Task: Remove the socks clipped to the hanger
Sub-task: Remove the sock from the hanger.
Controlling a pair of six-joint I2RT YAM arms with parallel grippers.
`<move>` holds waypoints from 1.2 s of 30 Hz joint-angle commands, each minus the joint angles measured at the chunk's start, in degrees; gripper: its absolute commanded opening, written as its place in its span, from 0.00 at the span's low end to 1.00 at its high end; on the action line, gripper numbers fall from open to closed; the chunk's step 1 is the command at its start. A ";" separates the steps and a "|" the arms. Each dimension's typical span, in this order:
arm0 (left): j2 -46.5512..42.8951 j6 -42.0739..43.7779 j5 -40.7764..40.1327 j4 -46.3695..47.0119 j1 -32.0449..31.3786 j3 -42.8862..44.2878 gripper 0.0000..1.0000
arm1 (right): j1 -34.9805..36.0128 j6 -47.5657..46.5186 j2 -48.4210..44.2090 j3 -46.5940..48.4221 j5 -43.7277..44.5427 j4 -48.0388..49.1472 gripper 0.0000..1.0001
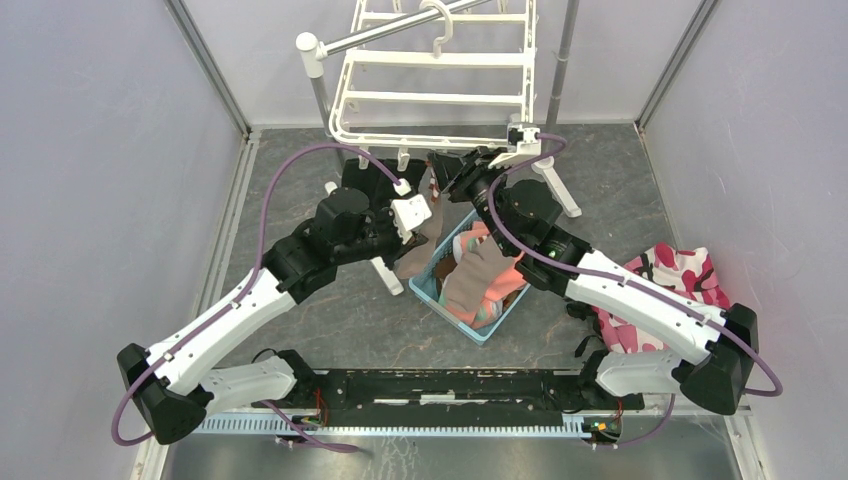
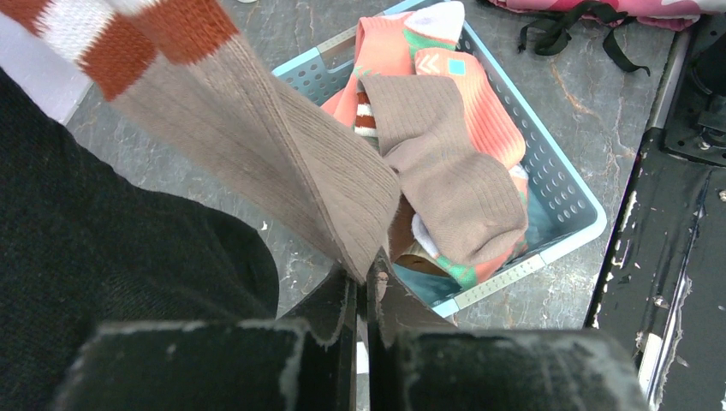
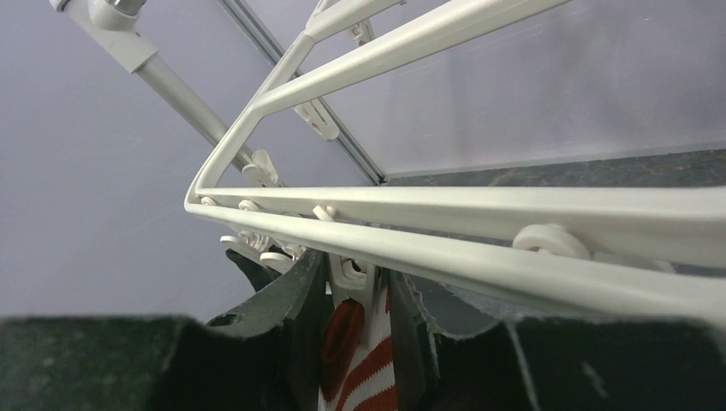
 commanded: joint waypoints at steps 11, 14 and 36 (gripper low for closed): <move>-2.10 0.96 2.29 1.40 -0.48 -4.58 0.02 | -3.03 0.79 -3.83 -3.22 -5.49 3.86 0.00; -1.90 0.92 1.92 1.78 -0.38 -4.17 0.02 | -3.35 1.48 -3.90 -3.39 -7.00 3.58 0.01; -1.32 0.60 0.85 2.96 -0.47 -3.54 0.02 | -3.12 4.24 -1.38 -2.46 -4.47 4.58 0.50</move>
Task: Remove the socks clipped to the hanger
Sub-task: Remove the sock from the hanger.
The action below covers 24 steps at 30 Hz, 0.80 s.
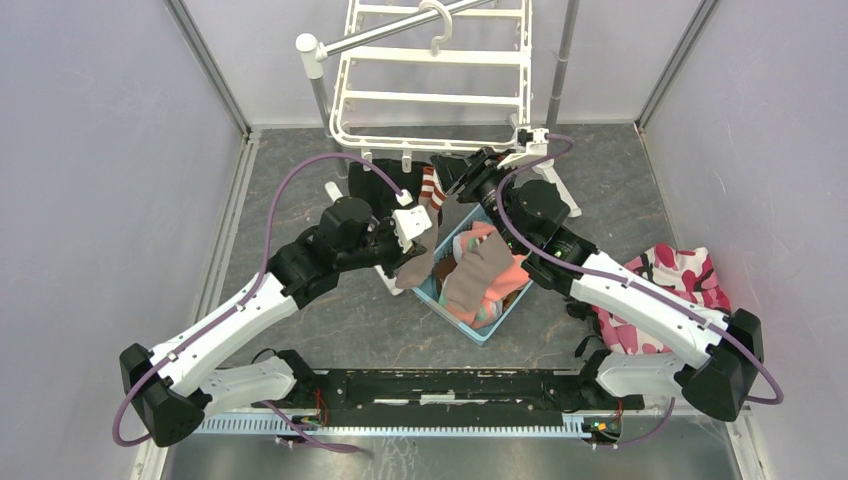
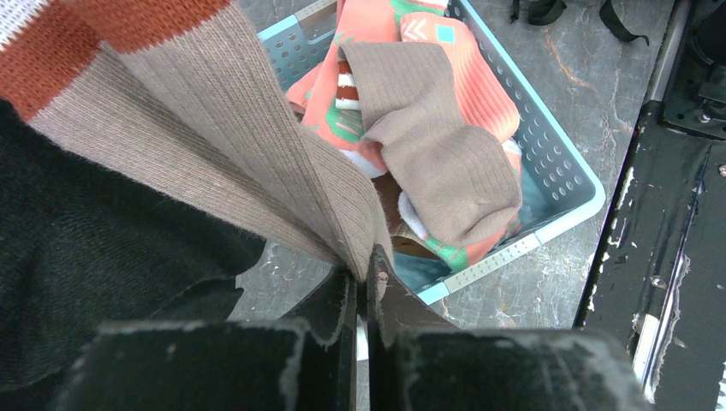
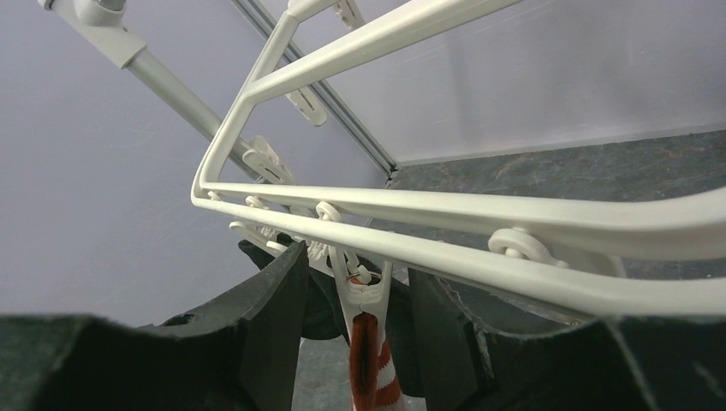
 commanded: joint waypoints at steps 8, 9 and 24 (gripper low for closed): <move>1.19 0.43 -0.05 2.39 -0.40 1.87 0.02 | 1.12 -0.06 1.11 1.14 2.41 4.70 0.46; 1.12 0.59 -0.17 2.14 -0.42 1.79 0.02 | 1.11 -0.19 0.86 1.14 2.89 4.77 0.43; 0.38 1.80 3.55 1.13 -0.45 -1.08 0.02 | 1.11 -2.93 0.18 2.27 -0.36 3.24 0.00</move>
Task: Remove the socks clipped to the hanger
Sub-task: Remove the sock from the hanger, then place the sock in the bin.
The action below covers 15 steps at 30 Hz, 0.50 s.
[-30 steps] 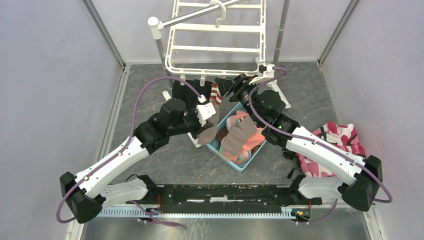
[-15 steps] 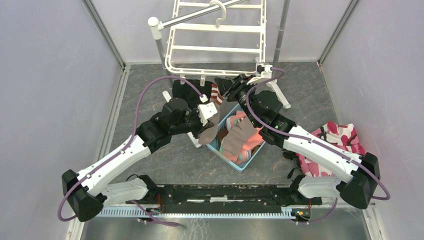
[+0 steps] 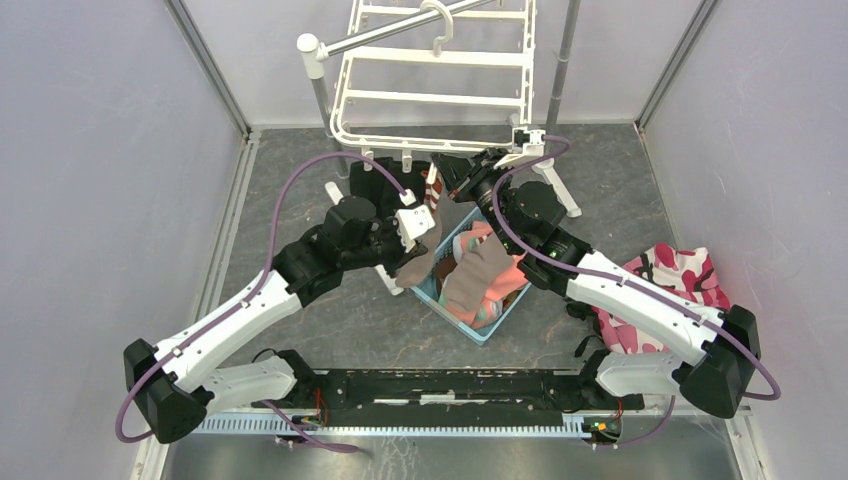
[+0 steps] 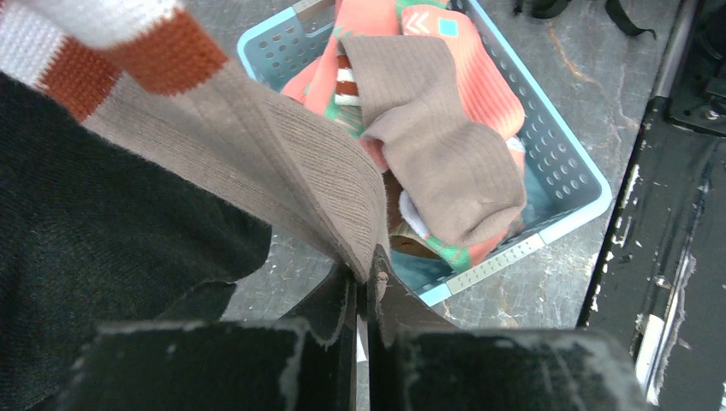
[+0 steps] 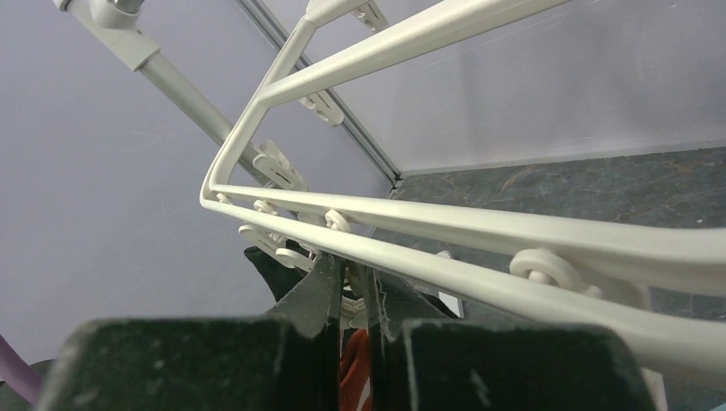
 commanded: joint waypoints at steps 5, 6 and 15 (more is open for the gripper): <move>-1.62 7.29 13.37 -3.32 -0.40 -3.52 0.02 | 0.11 -3.34 -2.52 2.05 -1.77 -1.60 0.00; -1.68 8.32 14.54 -4.06 -0.48 -3.58 0.02 | 0.07 -3.46 -2.67 2.11 -2.10 -1.84 0.01; 4.29 12.48 13.07 0.15 -1.70 6.84 0.02 | 0.06 -3.56 -4.60 0.28 -3.74 -3.46 0.07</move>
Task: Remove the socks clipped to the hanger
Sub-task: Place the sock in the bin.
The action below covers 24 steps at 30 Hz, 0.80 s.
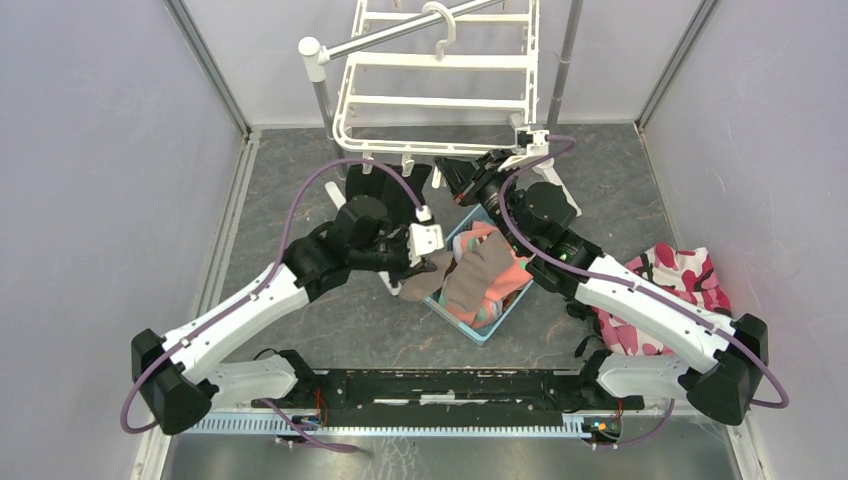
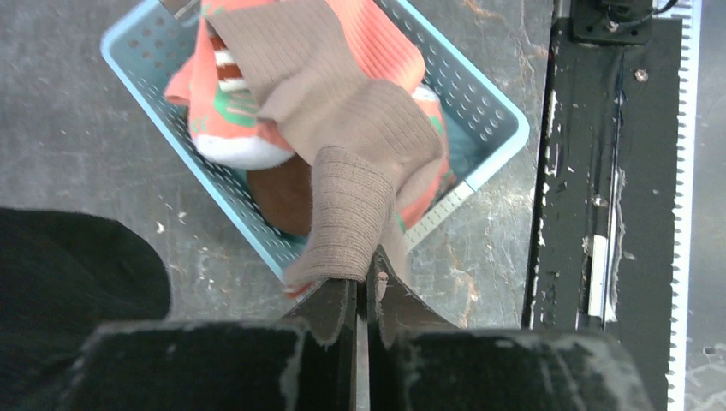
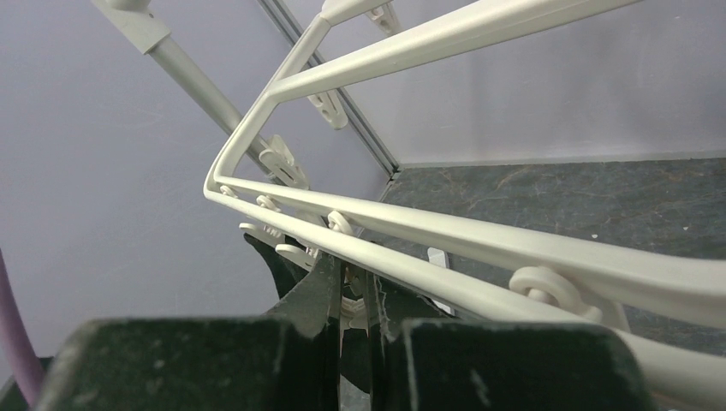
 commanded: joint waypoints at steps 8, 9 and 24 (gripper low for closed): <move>6.12 11.15 -3.48 13.03 -9.24 6.99 0.02 | -0.01 0.49 -3.54 -1.06 -1.54 -0.88 0.07; 7.65 11.13 -3.96 13.20 -9.87 7.49 0.02 | -0.07 0.64 -3.59 -1.14 -1.71 -1.00 0.07; -0.78 14.04 -12.25 6.13 -11.21 2.86 1.00 | -0.05 -1.06 -5.98 -1.90 -1.01 -3.19 0.11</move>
